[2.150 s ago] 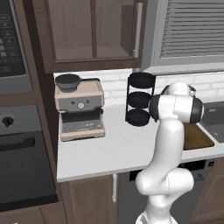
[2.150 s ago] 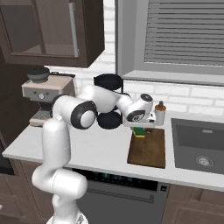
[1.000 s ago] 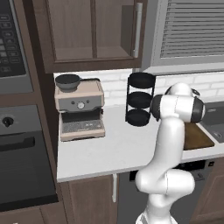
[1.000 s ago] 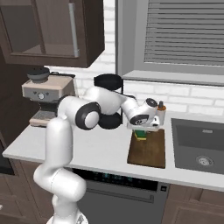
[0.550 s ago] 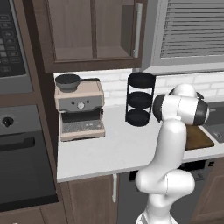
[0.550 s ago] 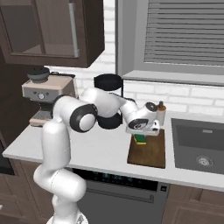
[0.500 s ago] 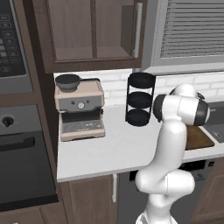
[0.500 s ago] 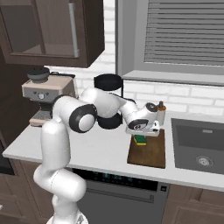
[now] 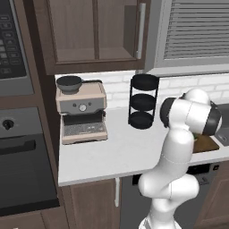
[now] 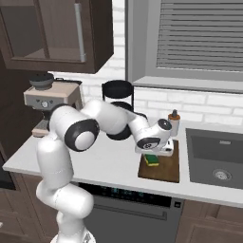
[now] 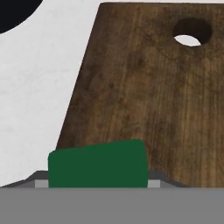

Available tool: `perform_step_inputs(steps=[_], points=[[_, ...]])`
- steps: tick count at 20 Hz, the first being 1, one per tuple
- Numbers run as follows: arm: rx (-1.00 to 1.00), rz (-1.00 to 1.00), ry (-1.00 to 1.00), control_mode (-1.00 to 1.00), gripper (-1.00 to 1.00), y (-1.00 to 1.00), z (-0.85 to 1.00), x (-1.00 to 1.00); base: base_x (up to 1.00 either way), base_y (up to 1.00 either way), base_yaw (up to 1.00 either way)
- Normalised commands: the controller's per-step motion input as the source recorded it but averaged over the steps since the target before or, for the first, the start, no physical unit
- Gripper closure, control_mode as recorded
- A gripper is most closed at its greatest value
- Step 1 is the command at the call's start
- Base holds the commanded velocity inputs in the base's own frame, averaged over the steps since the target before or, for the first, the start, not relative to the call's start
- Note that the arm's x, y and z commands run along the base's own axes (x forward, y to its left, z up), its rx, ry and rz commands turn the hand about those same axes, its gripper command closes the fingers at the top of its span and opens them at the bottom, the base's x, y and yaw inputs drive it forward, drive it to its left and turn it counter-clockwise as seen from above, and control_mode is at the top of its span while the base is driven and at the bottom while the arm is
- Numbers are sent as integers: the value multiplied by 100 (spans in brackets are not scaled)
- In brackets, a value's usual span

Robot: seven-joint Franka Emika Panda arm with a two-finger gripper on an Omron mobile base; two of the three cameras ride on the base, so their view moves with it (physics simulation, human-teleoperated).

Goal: Pick up the sponge from the counter and clean the cutting board by briefly scrubbing or pressing down on the cutting board. Once finished, release the sponge.

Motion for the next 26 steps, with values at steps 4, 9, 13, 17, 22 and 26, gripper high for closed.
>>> perform_step_inputs(steps=[4,9,13,17,22,26], points=[[0,0,0,-100,100,0,-10,-62,0,0,0],[0,0,0,-100,100,0,-8,-64,0,0,0],[0,0,0,-100,100,0,-3,-48,0,0,0],[0,0,0,-100,100,-22,-1,-1,0,0,0],[0,0,0,-100,100,-38,0,1,0,0,0],[1,3,-1,-100,100,-26,0,0,0,0,0]])
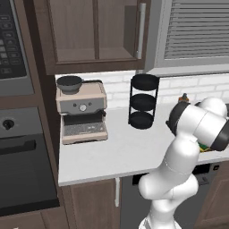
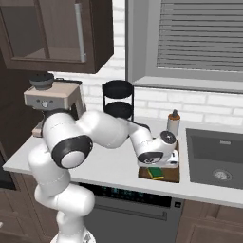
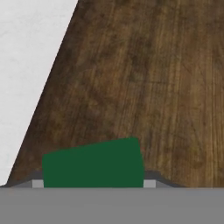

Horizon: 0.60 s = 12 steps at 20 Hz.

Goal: Pick up the sponge from the counter and clean the cutting board by briefly scrubbing or pressing down on the cutting board. Once finished, release the sponge.

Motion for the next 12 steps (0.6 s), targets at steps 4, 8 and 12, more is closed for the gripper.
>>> perform_step_inputs(steps=[4,8,12], points=[[0,6,-2,-100,100,-16,0,3,0,0,0],[0,6,0,-100,100,-11,0,23,0,0,0],[0,10,0,-100,100,-5,0,48,0,0,0]])
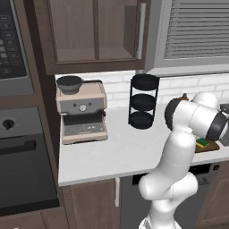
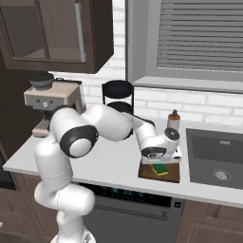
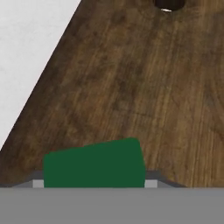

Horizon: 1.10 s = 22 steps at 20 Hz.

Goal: Pick up the sponge from the counter and clean the cutting board by briefly scrubbing or pressing down on the cutting board. Once finished, release the sponge.

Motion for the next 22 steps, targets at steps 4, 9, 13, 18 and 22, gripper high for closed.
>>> perform_step_inputs(steps=[4,9,13,18,22], points=[[0,14,0,-100,100,0,0,69,0,0,0],[0,7,-3,-100,100,0,0,64,0,0,0],[0,5,-5,-100,100,0,0,50,0,0,0],[0,3,-6,-100,100,-2,0,35,0,0,0],[1,1,0,-100,100,-18,0,26,0,0,0]])
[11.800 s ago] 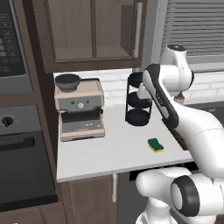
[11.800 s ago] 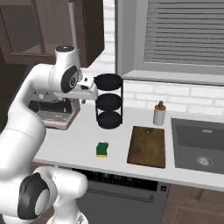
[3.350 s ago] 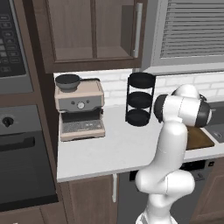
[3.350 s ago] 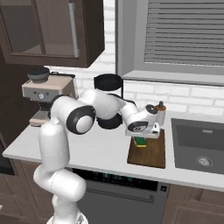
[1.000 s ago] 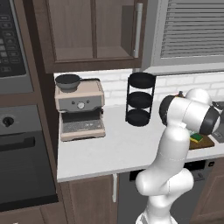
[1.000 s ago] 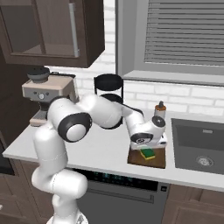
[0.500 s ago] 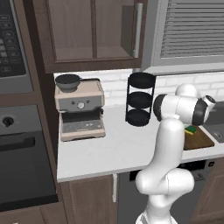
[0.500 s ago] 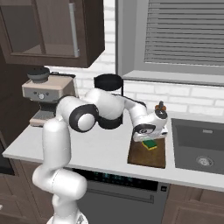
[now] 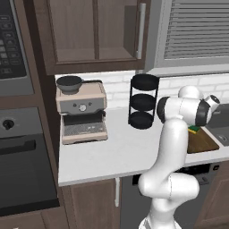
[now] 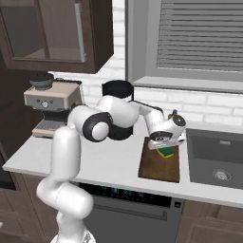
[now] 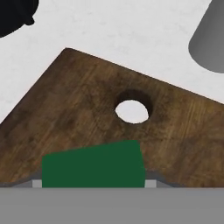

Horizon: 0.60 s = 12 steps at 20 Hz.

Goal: Pick up the sponge from the counter and clean the cutting board by briefly scrubbing or pressing down on the cutting board. Once finished, release the sponge.

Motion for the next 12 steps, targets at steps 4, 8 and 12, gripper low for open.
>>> perform_step_inputs(steps=[4,8,12], points=[[1,0,0,-100,100,-40,0,22,0,0,0],[3,0,0,-100,100,-45,0,4,0,0,0],[8,0,0,-100,100,-19,0,-24,0,0,0]])
